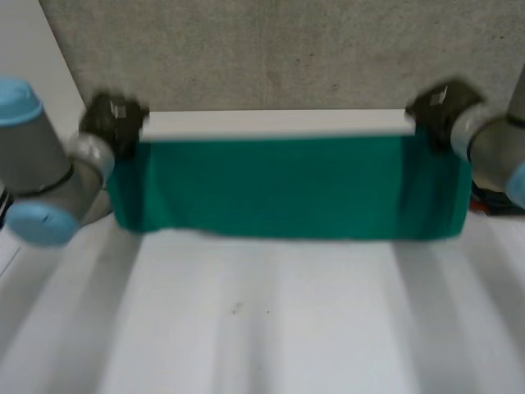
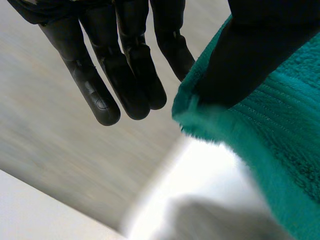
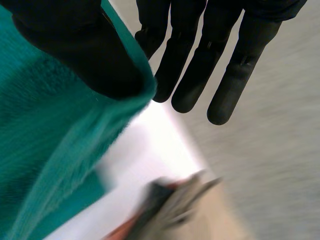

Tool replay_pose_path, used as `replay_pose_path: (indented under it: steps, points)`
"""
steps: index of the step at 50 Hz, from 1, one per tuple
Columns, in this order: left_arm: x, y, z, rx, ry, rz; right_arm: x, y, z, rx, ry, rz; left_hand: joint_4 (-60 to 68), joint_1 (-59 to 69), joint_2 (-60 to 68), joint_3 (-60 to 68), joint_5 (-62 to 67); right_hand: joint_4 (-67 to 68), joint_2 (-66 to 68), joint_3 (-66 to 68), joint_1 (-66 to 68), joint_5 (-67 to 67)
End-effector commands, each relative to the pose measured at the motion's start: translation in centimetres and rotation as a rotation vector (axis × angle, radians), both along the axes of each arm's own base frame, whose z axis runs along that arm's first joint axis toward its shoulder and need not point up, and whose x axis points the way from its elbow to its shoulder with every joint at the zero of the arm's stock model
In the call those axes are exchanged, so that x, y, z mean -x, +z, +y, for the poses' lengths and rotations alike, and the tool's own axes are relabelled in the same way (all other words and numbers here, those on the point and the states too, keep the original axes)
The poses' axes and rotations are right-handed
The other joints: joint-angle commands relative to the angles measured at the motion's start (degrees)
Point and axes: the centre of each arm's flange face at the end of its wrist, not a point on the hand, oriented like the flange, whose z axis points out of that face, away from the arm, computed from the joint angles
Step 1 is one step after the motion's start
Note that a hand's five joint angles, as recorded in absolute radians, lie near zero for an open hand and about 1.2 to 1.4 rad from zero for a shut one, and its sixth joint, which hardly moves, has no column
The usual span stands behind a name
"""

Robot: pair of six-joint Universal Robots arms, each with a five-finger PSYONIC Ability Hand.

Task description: Fold the laundry.

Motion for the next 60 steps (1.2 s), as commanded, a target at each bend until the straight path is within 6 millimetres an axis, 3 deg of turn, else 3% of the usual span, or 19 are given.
replay_pose_path:
  steps: [1, 3, 7, 9, 13, 17, 21, 22, 25, 26, 30, 35, 41, 42, 45, 48, 52, 56, 60]
  points:
    - [1.4, 12.2, -2.9, 0.578, -0.022, 0.299, -0.4, 9.9, -3.8, 0.551, -0.010, -0.341, 11.2, 12.6, 11.3, 11.6, 14.4, 11.2, 12.0, 11.6, 15.5, 11.8]
    - [1.1, 14.7, -2.5, 0.684, -0.042, 0.395, -0.2, 12.1, -3.6, 0.670, 0.009, -0.422, 11.2, 12.6, 11.3, 11.6, 14.4, 11.2, 12.0, 11.6, 15.5, 11.8]
    - [0.3, 15.9, -2.1, 0.700, -0.017, 0.432, -0.1, 13.2, -2.9, 0.713, 0.024, -0.442, 11.2, 12.6, 11.3, 11.6, 14.4, 11.2, 12.0, 11.6, 15.5, 11.8]
    - [0.5, 15.3, -2.0, 0.667, -0.016, 0.429, -0.1, 12.8, -2.9, 0.697, 0.024, -0.436, 11.2, 12.6, 11.3, 11.6, 14.4, 11.2, 12.0, 11.6, 15.5, 11.8]
    - [0.0, 11.7, -2.7, 0.536, 0.012, 0.388, -0.1, 10.9, -3.2, 0.630, 0.015, -0.414, 11.2, 12.6, 11.3, 11.6, 14.4, 11.2, 12.0, 11.6, 15.5, 11.8]
    - [-0.1, 7.1, -2.2, 0.392, 0.025, 0.343, -0.5, 7.8, -3.3, 0.511, 0.041, -0.377, 11.2, 12.6, 11.3, 11.6, 14.4, 11.2, 12.0, 11.6, 15.5, 11.8]
    - [-0.4, 1.6, -0.9, 0.225, 0.033, 0.288, -0.8, 2.5, -3.8, 0.328, 0.072, -0.321, 11.2, 12.6, 11.3, 11.6, 14.4, 11.2, 12.0, 11.6, 15.5, 11.8]
    - [-0.4, -0.5, -0.1, 0.161, 0.021, 0.262, -0.6, -0.3, -3.9, 0.225, 0.069, -0.296, 11.2, 12.6, 11.3, 11.6, 14.4, 11.2, 12.0, 11.6, 15.5, 11.8]
    - [-0.3, -3.6, 1.6, 0.057, -0.012, 0.222, -0.2, -3.9, -3.8, 0.095, 0.049, -0.256, 11.2, 12.6, 11.3, 11.6, 14.4, 11.2, 12.0, 11.6, 15.5, 11.8]
    - [-0.3, -5.4, 2.9, -0.005, -0.036, 0.199, 0.1, -6.4, -3.3, -0.001, 0.036, -0.216, 11.2, 12.6, 11.3, 11.6, 14.4, 11.2, 12.0, 11.6, 15.5, 11.8]
    - [-1.0, -8.3, 6.4, -0.145, -0.054, 0.116, 1.4, -11.2, -0.9, -0.224, 0.016, -0.094, 11.2, 12.6, 11.3, 11.6, 14.4, 11.2, 12.0, 11.6, 15.5, 11.8]
    - [-2.8, -9.5, 11.1, -0.292, -0.038, -0.055, 3.7, -15.0, 2.7, -0.441, -0.006, 0.050, 11.2, 12.6, 11.3, 11.6, 14.4, 11.2, 12.0, 11.6, 15.5, 11.8]
    - [-6.5, -8.9, 16.5, -0.487, 0.001, -0.273, 7.0, -11.8, 9.4, -0.565, 0.012, 0.291, 11.2, 12.6, 11.3, 11.6, 14.4, 11.2, 12.0, 11.6, 15.5, 11.8]
    - [-7.3, -8.7, 17.7, -0.557, 0.002, -0.315, 7.5, -11.3, 10.0, -0.571, 0.012, 0.318, 11.2, 12.6, 11.3, 11.6, 14.4, 11.2, 12.0, 11.6, 15.5, 11.8]
    - [-8.2, -8.4, 19.0, -0.653, -0.009, -0.349, 8.7, -10.1, 11.9, -0.582, 0.040, 0.403, 11.2, 12.6, 11.3, 11.6, 14.4, 11.2, 12.0, 11.6, 15.5, 11.8]
    - [-8.3, -8.2, 19.7, -0.739, -0.063, -0.353, 8.8, -9.8, 12.0, -0.556, 0.055, 0.434, 11.2, 12.6, 11.3, 11.6, 14.4, 11.2, 12.0, 11.6, 15.5, 11.8]
    - [-7.7, -7.1, 18.2, -0.680, -0.105, -0.317, 8.7, -9.7, 11.1, -0.534, 0.035, 0.405, 11.2, 12.6, 11.3, 11.6, 14.4, 11.2, 12.0, 11.6, 15.5, 11.8]
    - [-6.8, -7.6, 14.6, -0.574, -0.109, -0.292, 8.0, -11.7, 7.9, -0.495, 0.008, 0.349, 11.2, 12.6, 11.3, 11.6, 14.4, 11.2, 12.0, 11.6, 15.5, 11.8]
    - [-4.6, -7.4, 11.1, -0.405, -0.115, -0.250, 5.1, -12.0, 4.2, -0.334, -0.008, 0.309, 11.2, 12.6, 11.3, 11.6, 14.4, 11.2, 12.0, 11.6, 15.5, 11.8]
